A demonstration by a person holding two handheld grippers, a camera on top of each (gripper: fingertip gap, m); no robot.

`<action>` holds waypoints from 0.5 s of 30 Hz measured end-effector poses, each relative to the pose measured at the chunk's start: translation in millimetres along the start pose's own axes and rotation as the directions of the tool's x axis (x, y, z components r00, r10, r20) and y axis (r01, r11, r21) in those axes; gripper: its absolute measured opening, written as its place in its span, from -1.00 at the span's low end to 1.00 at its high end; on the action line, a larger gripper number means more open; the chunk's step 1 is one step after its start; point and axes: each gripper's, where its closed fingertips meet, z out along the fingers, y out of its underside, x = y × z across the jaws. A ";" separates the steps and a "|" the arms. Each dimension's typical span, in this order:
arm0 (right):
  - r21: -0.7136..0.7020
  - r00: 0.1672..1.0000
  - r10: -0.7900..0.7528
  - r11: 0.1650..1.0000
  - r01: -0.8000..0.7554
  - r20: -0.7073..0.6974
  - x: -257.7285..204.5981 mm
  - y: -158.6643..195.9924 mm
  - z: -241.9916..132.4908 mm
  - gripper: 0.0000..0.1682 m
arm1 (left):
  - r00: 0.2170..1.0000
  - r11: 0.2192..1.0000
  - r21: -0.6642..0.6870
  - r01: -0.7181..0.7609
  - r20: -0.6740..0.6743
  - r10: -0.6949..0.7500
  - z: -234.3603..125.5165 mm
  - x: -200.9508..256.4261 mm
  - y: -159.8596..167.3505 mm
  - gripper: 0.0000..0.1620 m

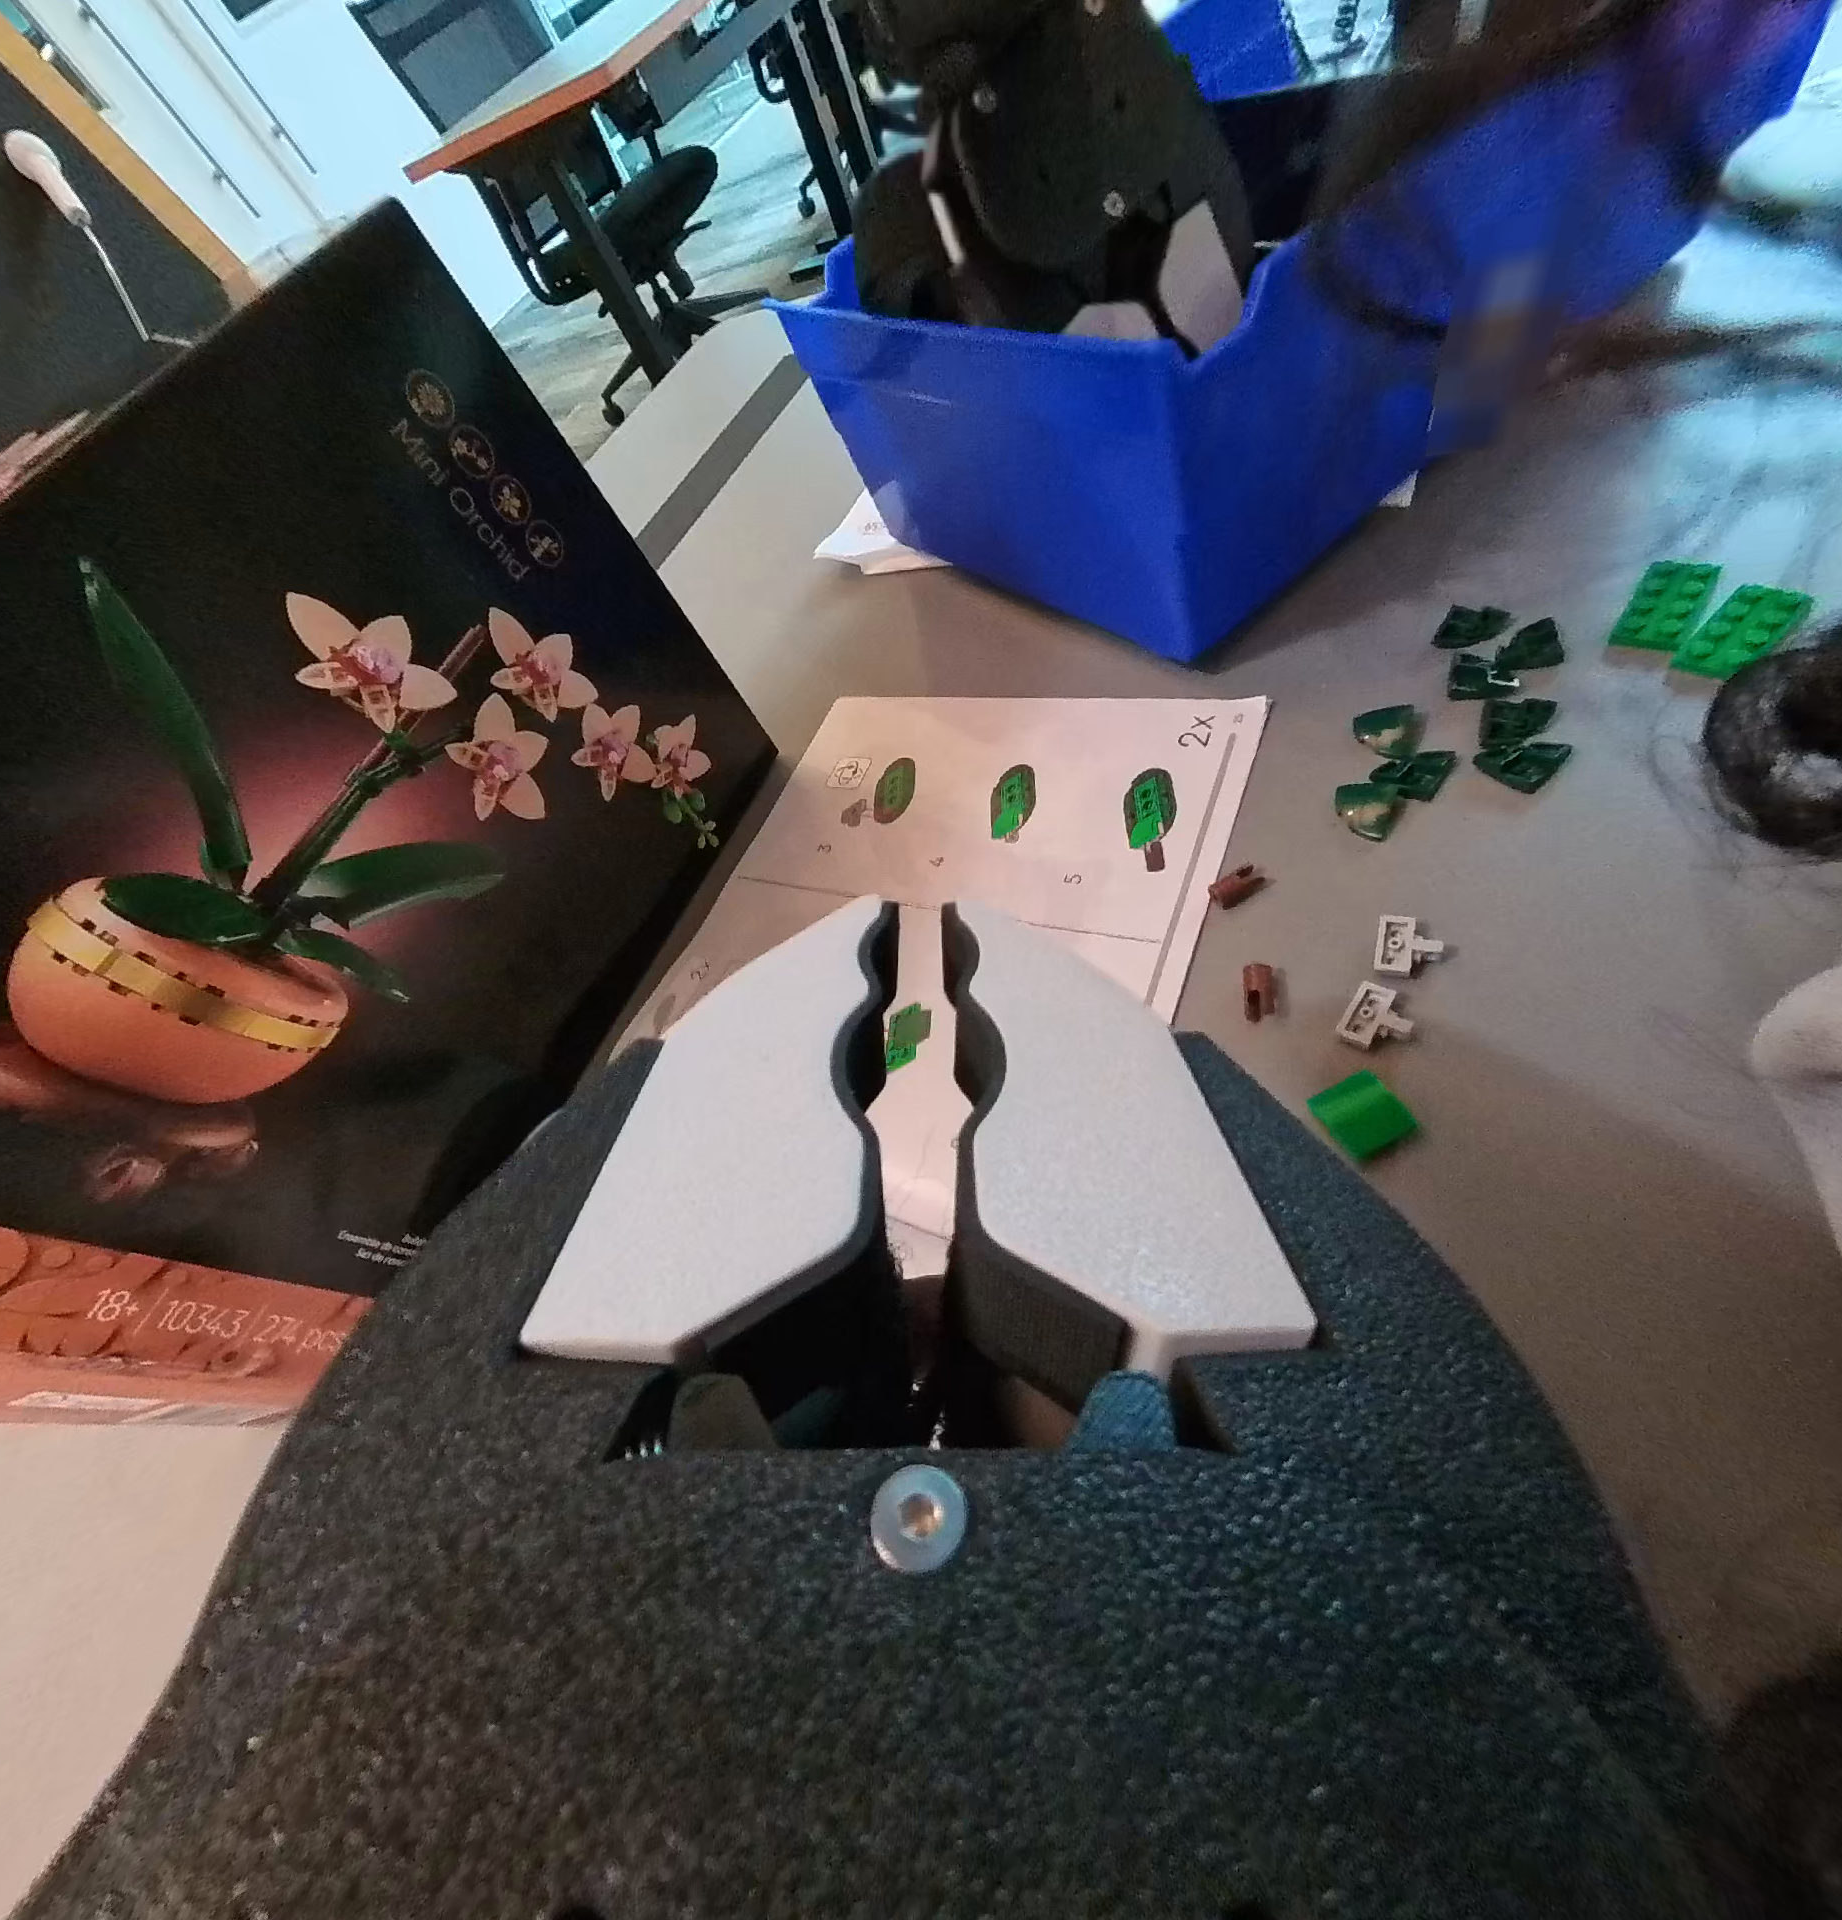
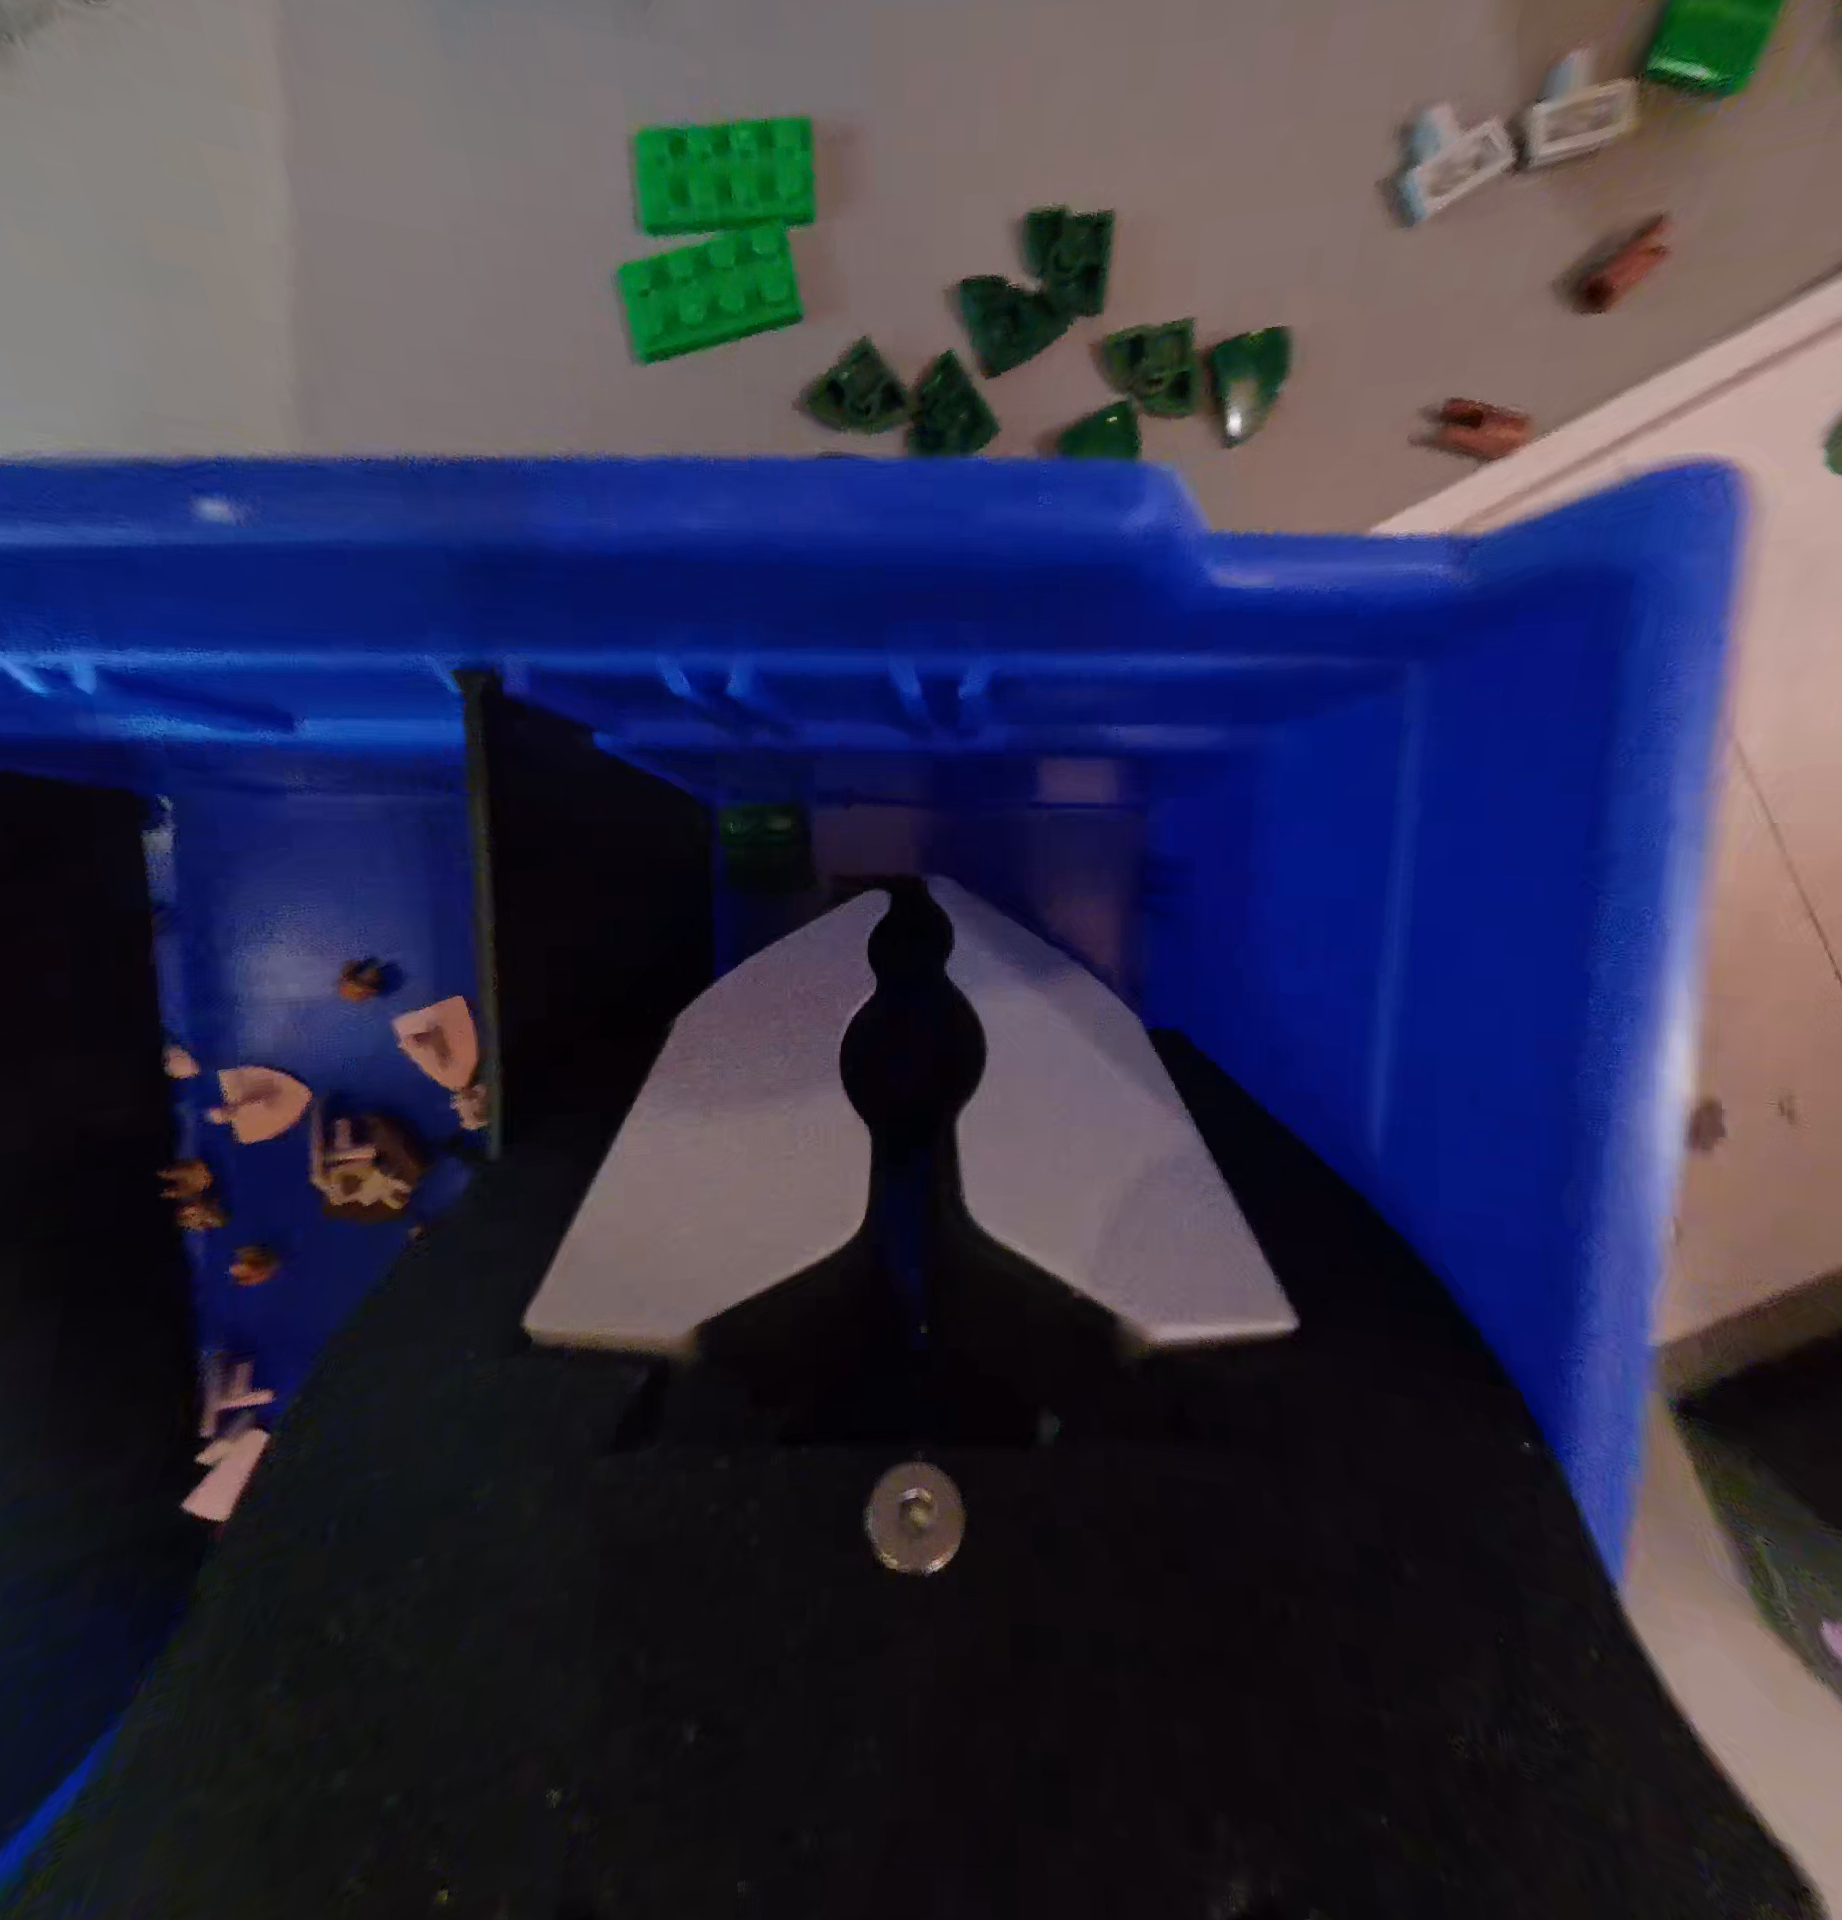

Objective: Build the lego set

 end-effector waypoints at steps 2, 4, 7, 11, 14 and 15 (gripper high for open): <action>0.038 0.998 0.040 0.999 -0.037 -0.056 5.4 -4.2 -11.3 -1.00 | 1.000 1.000 0.015 0.002 -0.007 -0.002 0.5 1.1 -2.1 -0.91; 0.059 0.993 0.061 0.997 -0.056 -0.098 9.2 -5.2 -20.1 -1.00 | 1.000 1.000 0.021 0.003 -0.012 -0.003 1.0 2.1 -2.2 -0.91; 0.022 0.992 0.123 0.992 -0.123 -0.035 0.4 2.2 -16.4 -0.88 | 1.000 1.000 0.020 0.004 -0.017 -0.004 1.7 3.4 -1.2 -0.91; -0.043 0.980 0.169 0.985 -0.165 0.109 -10.5 5.6 -5.3 -0.84 | 1.000 1.000 0.022 0.006 -0.013 -0.006 2.1 4.0 -1.6 -0.92; -0.042 0.979 0.141 0.990 -0.137 0.147 -13.0 7.0 0.7 -0.85 | 1.000 1.000 0.014 0.010 -0.007 -0.010 1.7 3.4 1.0 -0.91; -0.051 0.985 0.116 0.993 -0.111 0.131 -11.4 9.1 3.2 -0.84 | 1.000 1.000 0.012 0.010 -0.005 -0.010 1.8 2.9 1.6 -0.91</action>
